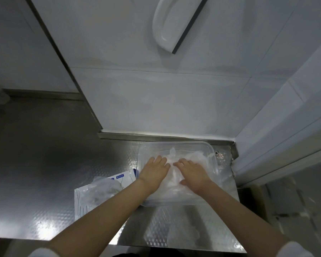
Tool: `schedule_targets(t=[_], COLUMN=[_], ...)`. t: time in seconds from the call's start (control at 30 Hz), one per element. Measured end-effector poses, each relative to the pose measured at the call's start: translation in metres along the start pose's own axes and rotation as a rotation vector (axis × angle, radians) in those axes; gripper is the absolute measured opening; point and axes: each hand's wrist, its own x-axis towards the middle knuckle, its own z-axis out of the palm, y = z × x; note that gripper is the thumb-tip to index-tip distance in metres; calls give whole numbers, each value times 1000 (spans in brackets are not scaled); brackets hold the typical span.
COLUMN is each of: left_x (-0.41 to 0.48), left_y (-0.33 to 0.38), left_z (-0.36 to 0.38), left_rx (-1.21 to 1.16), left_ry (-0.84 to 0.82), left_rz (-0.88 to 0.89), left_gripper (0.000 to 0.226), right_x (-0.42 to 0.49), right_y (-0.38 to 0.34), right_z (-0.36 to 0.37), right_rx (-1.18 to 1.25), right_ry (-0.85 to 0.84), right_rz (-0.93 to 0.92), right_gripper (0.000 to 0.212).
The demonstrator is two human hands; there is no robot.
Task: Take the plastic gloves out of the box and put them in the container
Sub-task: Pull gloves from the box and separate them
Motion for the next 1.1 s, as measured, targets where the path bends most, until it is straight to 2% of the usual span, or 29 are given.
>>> schedule_targets(t=[0.07,0.17,0.33,0.5,0.6,0.7,0.8,0.87,1.0,1.03,1.1], left_x=[3,6,11,15,15,11,-1,-16,-62,-72,-95], left_y=[-1,-2,0,1,2,1,-10,-20,-44,-53,-73], left_z=[1,6,8,9,8,1,-13,-24,-30,-26,-12], left_rx=[21,36,-2,-27,58,204,157,-14,-447,-481,-488], left_ry=[-5,-166,-332,-388,-386,-373,-277,-134,293,363,397], left_rz=[-25,-34,-53,-80,-65,-26,9,39,10,-30,-150], left_gripper=[72,88,86,86,84,74,51,41,37,37,36], right_x=[-1,-2,-3,-1,-1,-1,-5,-13,-31,-33,-34], right_y=[4,6,13,17,14,9,-2,-14,-55,-67,-91], right_z=[-1,1,4,5,1,-6,-17,-27,-37,-38,-37], right_rx=[-30,-74,-84,-37,-47,-55,16,139,333,377,419], right_ry=[-26,-54,-100,-142,-160,-165,-158,-106,159,228,321], right_rz=[-6,-12,-4,1,5,37,94,96,3,-29,-113], right_gripper=[70,73,73,74,72,59,42,37,33,33,32])
